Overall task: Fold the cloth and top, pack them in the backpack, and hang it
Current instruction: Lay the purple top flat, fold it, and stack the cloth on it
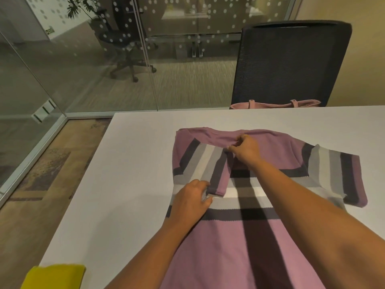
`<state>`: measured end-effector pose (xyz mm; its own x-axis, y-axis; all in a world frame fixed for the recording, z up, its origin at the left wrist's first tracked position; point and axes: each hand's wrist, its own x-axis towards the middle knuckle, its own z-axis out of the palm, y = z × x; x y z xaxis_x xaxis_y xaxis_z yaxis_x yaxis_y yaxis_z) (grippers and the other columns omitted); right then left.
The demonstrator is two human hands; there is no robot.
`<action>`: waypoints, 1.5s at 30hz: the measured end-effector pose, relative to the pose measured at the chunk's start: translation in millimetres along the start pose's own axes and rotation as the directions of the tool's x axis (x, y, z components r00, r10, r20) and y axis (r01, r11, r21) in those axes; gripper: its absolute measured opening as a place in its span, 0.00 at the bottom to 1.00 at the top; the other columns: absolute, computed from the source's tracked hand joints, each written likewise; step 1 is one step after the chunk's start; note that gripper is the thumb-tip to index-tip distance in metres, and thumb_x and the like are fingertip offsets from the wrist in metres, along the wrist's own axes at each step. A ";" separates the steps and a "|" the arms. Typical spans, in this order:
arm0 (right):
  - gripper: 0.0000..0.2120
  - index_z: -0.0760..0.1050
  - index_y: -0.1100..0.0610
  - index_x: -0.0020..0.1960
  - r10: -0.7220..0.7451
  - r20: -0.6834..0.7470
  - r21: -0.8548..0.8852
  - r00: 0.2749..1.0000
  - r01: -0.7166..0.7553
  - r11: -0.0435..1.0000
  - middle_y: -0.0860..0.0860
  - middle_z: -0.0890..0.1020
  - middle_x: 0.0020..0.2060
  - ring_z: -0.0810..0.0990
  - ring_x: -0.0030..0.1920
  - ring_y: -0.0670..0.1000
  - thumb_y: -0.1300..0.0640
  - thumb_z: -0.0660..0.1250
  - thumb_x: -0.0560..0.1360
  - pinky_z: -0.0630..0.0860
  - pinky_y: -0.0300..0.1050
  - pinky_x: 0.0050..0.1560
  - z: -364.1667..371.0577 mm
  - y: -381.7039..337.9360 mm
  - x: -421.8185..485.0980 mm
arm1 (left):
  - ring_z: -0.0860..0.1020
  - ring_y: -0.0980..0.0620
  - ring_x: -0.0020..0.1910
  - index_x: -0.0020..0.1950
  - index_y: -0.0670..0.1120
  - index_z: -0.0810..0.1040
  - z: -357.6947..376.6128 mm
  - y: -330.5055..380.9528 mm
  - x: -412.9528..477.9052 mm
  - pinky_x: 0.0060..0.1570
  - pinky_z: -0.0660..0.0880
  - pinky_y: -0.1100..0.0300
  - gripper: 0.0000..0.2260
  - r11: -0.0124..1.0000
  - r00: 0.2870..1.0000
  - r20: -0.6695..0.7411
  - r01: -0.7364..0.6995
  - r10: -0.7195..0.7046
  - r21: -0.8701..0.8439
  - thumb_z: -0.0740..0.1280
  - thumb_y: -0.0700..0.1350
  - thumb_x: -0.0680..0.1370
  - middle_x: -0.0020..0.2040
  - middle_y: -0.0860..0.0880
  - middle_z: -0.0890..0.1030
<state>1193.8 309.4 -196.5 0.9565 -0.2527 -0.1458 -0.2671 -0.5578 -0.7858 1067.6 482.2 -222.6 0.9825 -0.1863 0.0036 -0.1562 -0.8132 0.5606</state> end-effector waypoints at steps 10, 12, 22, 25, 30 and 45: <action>0.12 0.74 0.64 0.57 -0.024 -0.021 -0.067 0.999 0.023 0.998 0.57 0.78 0.42 0.75 0.42 0.54 0.63 0.66 0.74 0.71 0.44 0.44 0.2 35.4 -111.7 | 0.70 0.52 0.63 0.69 0.50 0.67 -6.0 -3.1 -77.5 0.61 0.70 0.60 0.22 0.971 0.983 -0.091 0.175 -0.162 0.163 0.64 0.54 0.77 0.67 0.50 0.70; 0.08 0.75 0.63 0.54 -0.009 0.023 -0.052 1.000 0.010 0.999 0.55 0.77 0.37 0.75 0.39 0.54 0.63 0.64 0.75 0.69 0.41 0.42 1.7 43.1 -141.2 | 0.69 0.51 0.64 0.70 0.49 0.65 -5.9 -4.8 -98.5 0.62 0.69 0.59 0.23 0.962 0.979 -0.072 0.200 -0.189 0.188 0.63 0.54 0.77 0.68 0.49 0.69; 0.03 0.73 0.56 0.43 -0.046 0.231 -0.085 0.972 0.068 0.994 0.53 0.77 0.37 0.75 0.38 0.52 0.62 0.66 0.75 0.71 0.41 0.42 6.9 75.1 -262.6 | 0.70 0.50 0.63 0.71 0.47 0.63 -19.6 -6.8 -199.1 0.56 0.72 0.59 0.22 0.888 0.922 -0.074 0.386 -0.380 0.250 0.61 0.43 0.78 0.66 0.48 0.70; 0.01 0.75 0.58 0.45 -0.058 0.269 -0.087 0.961 0.084 0.993 0.52 0.77 0.37 0.75 0.38 0.50 0.62 0.65 0.75 0.70 0.39 0.42 7.3 80.5 -295.4 | 0.72 0.50 0.63 0.71 0.46 0.64 -23.3 -4.4 -230.0 0.55 0.73 0.60 0.22 0.872 0.899 -0.088 0.439 -0.430 0.218 0.62 0.42 0.77 0.66 0.48 0.71; 0.07 0.73 0.54 0.39 -0.044 0.362 -0.054 0.931 0.068 0.996 0.49 0.75 0.30 0.74 0.34 0.50 0.62 0.65 0.75 0.73 0.43 0.40 14.4 84.9 -351.1 | 0.74 0.50 0.60 0.68 0.47 0.65 -27.7 -2.7 -282.8 0.52 0.74 0.61 0.20 0.846 0.873 -0.102 0.487 -0.476 0.217 0.64 0.42 0.77 0.64 0.48 0.72; 0.11 0.73 0.52 0.35 -0.008 0.393 -0.007 0.920 0.012 1.000 0.51 0.79 0.30 0.77 0.30 0.47 0.61 0.65 0.76 0.76 0.43 0.41 39.3 78.2 -474.6 | 0.78 0.45 0.47 0.55 0.44 0.72 -51.6 -15.7 -402.8 0.40 0.70 0.60 0.11 0.845 0.853 -0.014 0.518 -0.521 0.131 0.65 0.43 0.74 0.50 0.45 0.80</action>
<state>723.5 416.8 -212.4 0.9279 0.0829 -0.3636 -0.2565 -0.5659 -0.7836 679.6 598.4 -190.1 0.9212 0.2726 -0.2775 0.3639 -0.8559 0.3673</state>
